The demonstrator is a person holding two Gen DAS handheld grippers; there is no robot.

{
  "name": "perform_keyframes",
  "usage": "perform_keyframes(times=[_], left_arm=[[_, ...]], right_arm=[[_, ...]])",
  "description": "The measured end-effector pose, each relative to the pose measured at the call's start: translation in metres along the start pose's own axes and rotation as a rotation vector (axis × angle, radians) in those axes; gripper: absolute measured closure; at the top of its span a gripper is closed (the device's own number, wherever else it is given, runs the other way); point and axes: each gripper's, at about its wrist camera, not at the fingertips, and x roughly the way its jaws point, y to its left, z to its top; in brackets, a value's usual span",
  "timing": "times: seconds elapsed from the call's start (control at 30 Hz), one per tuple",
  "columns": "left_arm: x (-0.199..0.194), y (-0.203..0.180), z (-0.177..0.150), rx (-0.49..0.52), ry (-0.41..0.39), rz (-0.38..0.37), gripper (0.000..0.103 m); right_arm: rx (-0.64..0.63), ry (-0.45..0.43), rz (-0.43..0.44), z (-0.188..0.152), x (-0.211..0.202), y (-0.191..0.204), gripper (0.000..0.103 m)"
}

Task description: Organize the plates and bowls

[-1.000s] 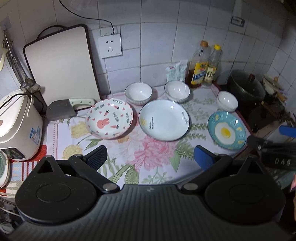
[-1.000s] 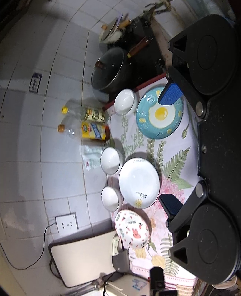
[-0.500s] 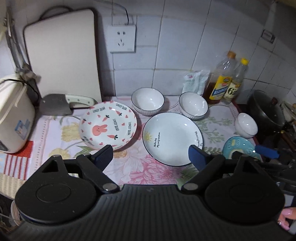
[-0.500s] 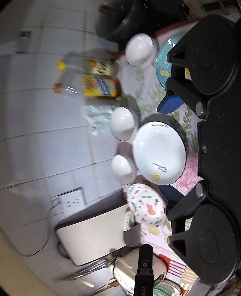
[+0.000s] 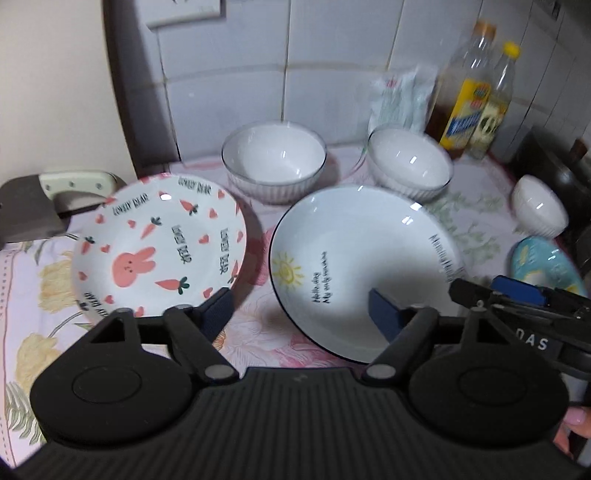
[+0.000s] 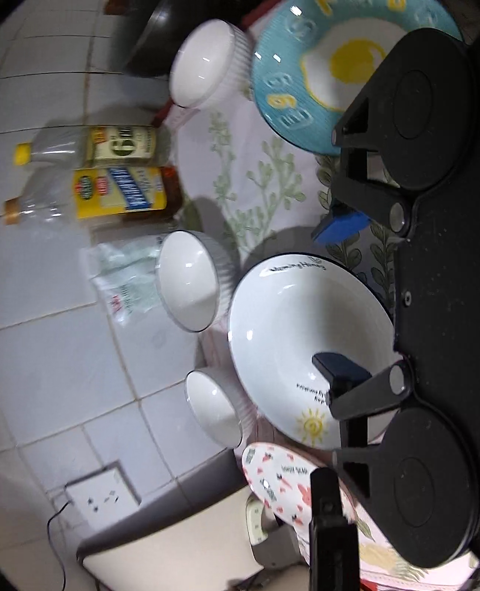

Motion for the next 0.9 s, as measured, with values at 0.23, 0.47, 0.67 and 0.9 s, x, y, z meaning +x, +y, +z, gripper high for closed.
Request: perform_keyframes(times=[0.23,0.47,0.67,0.9], left_arm=[[0.044,-0.002,0.0,-0.05,0.094,0.041,0.047],[0.063,-0.002,-0.003,-0.097,0.151,0.062,0.064],[0.064,-0.003,-0.001,-0.14,0.118,0.047,0.078],[0.052,-0.004,-0.005,-0.136,0.12,0.05,0.079]], right_arm=[[0.045,0.081,0.0,-0.009,0.034,-0.006,0.06],[0.067,0.147,0.034,-0.006,0.05,-0.018,0.079],[0.156,0.171,0.127,-0.004,0.053,-0.036,0.086],[0.137,0.172,0.153,-0.004,0.038,-0.034,0.084]])
